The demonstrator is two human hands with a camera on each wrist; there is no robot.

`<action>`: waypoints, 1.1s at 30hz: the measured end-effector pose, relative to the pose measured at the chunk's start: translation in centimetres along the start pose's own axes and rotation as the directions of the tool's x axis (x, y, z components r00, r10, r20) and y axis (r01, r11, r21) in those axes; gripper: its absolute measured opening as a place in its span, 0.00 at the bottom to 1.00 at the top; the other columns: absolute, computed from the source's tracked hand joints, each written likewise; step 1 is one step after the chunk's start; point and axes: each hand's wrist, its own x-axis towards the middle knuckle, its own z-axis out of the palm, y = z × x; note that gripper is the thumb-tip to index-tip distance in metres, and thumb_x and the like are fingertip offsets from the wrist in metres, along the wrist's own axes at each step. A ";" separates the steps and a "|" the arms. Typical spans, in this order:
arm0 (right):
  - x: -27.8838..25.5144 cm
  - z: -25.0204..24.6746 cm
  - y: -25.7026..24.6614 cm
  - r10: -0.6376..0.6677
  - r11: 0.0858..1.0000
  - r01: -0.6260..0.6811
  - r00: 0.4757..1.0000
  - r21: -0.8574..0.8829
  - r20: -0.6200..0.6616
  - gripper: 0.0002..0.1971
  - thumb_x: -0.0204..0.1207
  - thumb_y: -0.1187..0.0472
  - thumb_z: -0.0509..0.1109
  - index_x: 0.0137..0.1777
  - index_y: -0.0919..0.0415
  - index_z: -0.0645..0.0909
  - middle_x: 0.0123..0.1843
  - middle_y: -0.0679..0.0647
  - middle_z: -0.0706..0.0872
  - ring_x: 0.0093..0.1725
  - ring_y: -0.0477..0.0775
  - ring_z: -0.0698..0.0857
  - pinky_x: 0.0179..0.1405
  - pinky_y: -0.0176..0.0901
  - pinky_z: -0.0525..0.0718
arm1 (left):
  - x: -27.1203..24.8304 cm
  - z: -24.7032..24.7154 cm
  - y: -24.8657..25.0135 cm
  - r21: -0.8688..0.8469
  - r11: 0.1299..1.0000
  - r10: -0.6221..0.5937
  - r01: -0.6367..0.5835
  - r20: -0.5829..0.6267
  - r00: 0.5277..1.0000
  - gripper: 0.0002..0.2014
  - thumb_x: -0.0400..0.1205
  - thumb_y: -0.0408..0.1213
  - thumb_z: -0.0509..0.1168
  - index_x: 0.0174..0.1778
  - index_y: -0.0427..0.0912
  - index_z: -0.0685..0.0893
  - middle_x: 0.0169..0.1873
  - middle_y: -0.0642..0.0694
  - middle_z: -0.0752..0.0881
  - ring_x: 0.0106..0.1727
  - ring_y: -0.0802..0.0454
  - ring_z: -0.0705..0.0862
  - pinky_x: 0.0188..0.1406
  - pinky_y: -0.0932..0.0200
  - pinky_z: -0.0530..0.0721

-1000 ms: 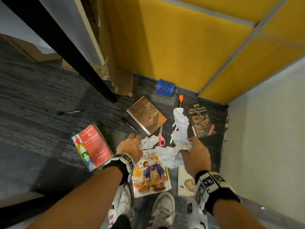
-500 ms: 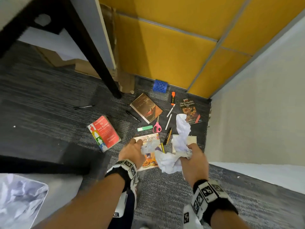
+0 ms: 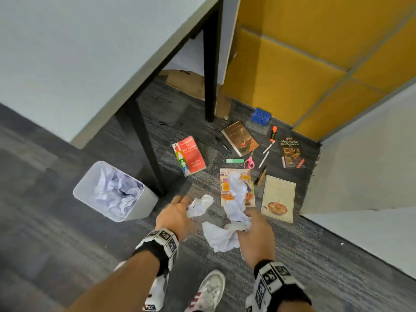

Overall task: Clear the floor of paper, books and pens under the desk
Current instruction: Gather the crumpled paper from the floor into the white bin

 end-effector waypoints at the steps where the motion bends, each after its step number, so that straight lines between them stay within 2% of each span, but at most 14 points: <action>1: -0.6 1.3 -1.2 -0.020 1.000 0.021 0.999 -0.018 0.029 0.19 0.72 0.63 0.73 0.63 0.54 0.77 0.58 0.55 0.86 0.54 0.62 0.85 0.47 0.53 0.83 | -0.7 -0.6 -1.7 -0.014 1.000 -0.026 0.026 -0.005 1.000 0.20 0.79 0.38 0.65 0.68 0.45 0.75 0.63 0.45 0.77 0.62 0.40 0.83 0.57 0.48 0.81; 5: -3.1 6.4 -7.4 -0.090 0.988 0.105 0.987 -0.110 0.135 0.19 0.72 0.65 0.73 0.63 0.54 0.76 0.62 0.53 0.84 0.55 0.60 0.85 0.48 0.51 0.84 | -3.0 -3.3 -9.3 -0.060 0.992 -0.112 0.110 -0.020 0.994 0.21 0.80 0.37 0.63 0.70 0.47 0.74 0.64 0.46 0.78 0.63 0.40 0.82 0.60 0.48 0.81; 8: -4.8 9.9 -12.9 -0.127 0.976 0.152 0.978 -0.153 0.164 0.18 0.72 0.63 0.73 0.62 0.54 0.77 0.62 0.51 0.82 0.59 0.59 0.84 0.51 0.51 0.83 | -4.4 -6.1 -15.0 -0.076 0.983 -0.166 0.167 0.015 0.986 0.22 0.80 0.38 0.62 0.72 0.47 0.74 0.64 0.46 0.78 0.65 0.41 0.82 0.61 0.49 0.80; 10: -5.8 12.0 -16.4 -0.156 0.969 0.185 0.972 -0.161 0.175 0.17 0.72 0.62 0.74 0.59 0.53 0.77 0.59 0.51 0.83 0.58 0.60 0.84 0.46 0.49 0.80 | -5.3 -8.1 -18.6 -0.065 0.979 -0.191 0.194 0.043 0.981 0.20 0.80 0.40 0.62 0.70 0.47 0.75 0.65 0.46 0.77 0.65 0.41 0.82 0.61 0.48 0.81; 13: -7.1 14.7 -21.7 -0.167 0.958 0.203 0.969 -0.202 0.179 0.15 0.74 0.60 0.72 0.59 0.52 0.75 0.59 0.47 0.80 0.58 0.58 0.82 0.40 0.44 0.68 | -5.4 -11.0 -23.4 -0.042 0.981 -0.187 0.190 0.070 0.980 0.20 0.81 0.44 0.61 0.70 0.46 0.74 0.66 0.44 0.76 0.67 0.40 0.81 0.63 0.47 0.80; 16: -6.7 17.8 -25.5 -0.214 0.953 0.245 0.961 -0.177 0.176 0.13 0.74 0.60 0.70 0.57 0.53 0.75 0.58 0.51 0.81 0.57 0.61 0.83 0.42 0.48 0.73 | -3.8 -13.2 -26.7 0.010 0.988 -0.157 0.156 0.069 0.985 0.21 0.81 0.44 0.64 0.70 0.46 0.74 0.67 0.43 0.76 0.66 0.38 0.81 0.62 0.45 0.81; 18: -5.7 20.5 -27.2 -0.216 0.937 0.251 0.963 -0.244 0.164 0.15 0.74 0.60 0.71 0.58 0.53 0.74 0.60 0.53 0.79 0.57 0.63 0.83 0.43 0.49 0.74 | -2.0 -14.2 -28.5 0.041 0.992 -0.124 0.121 0.075 0.989 0.21 0.82 0.47 0.63 0.70 0.46 0.73 0.67 0.43 0.75 0.66 0.37 0.81 0.62 0.43 0.82; 21: -3.2 24.4 -28.8 -0.203 0.883 0.216 0.976 -0.417 0.077 0.21 0.74 0.58 0.74 0.64 0.55 0.72 0.67 0.56 0.76 0.57 0.67 0.84 0.46 0.53 0.80 | 1.1 -14.1 -30.8 0.127 0.992 -0.032 0.017 0.112 0.993 0.24 0.81 0.47 0.63 0.73 0.46 0.72 0.69 0.42 0.74 0.68 0.36 0.79 0.64 0.42 0.81; 25: 0.8 29.7 -29.0 -0.258 0.771 0.249 0.964 -0.586 0.070 0.27 0.75 0.60 0.73 0.72 0.59 0.69 0.71 0.60 0.72 0.58 0.70 0.84 0.46 0.56 0.82 | 6.2 -12.3 -33.0 0.054 0.998 0.019 -0.022 0.063 0.998 0.26 0.80 0.45 0.66 0.74 0.44 0.70 0.71 0.39 0.74 0.67 0.35 0.80 0.62 0.45 0.79; 27: 2.8 32.4 -28.6 -0.321 0.734 0.274 0.946 -0.621 0.038 0.25 0.75 0.66 0.72 0.70 0.60 0.69 0.70 0.62 0.72 0.55 0.70 0.85 0.39 0.53 0.77 | 8.7 -11.0 -33.7 0.000 1.000 0.022 -0.022 0.064 0.998 0.32 0.78 0.45 0.70 0.75 0.42 0.66 0.73 0.36 0.70 0.67 0.33 0.80 0.63 0.44 0.82; 29: 4.4 35.2 -27.8 -0.360 0.718 0.288 0.933 -0.634 0.016 0.26 0.73 0.71 0.70 0.70 0.61 0.69 0.69 0.64 0.71 0.51 0.70 0.86 0.35 0.50 0.71 | 10.7 -9.6 -34.1 -0.064 0.997 0.037 -0.035 0.034 0.999 0.34 0.77 0.48 0.72 0.74 0.42 0.66 0.74 0.36 0.67 0.66 0.33 0.79 0.63 0.42 0.81; 31: 5.9 37.8 -26.4 -0.355 0.706 0.301 0.934 -0.642 0.048 0.30 0.72 0.73 0.71 0.73 0.63 0.67 0.71 0.66 0.69 0.48 0.69 0.86 0.35 0.47 0.70 | 12.5 -8.3 -34.5 -0.101 0.994 0.042 -0.043 -0.014 0.999 0.35 0.77 0.52 0.70 0.74 0.41 0.65 0.74 0.35 0.65 0.68 0.31 0.76 0.64 0.39 0.79; 33: 7.3 39.9 -24.9 -0.326 0.701 0.320 0.939 -0.637 0.113 0.35 0.69 0.73 0.74 0.75 0.65 0.64 0.72 0.67 0.67 0.50 0.68 0.85 0.40 0.48 0.73 | 14.1 -7.1 -35.2 -0.067 0.996 0.053 -0.053 -0.005 0.999 0.40 0.77 0.53 0.71 0.79 0.40 0.61 0.76 0.33 0.61 0.72 0.28 0.72 0.68 0.36 0.76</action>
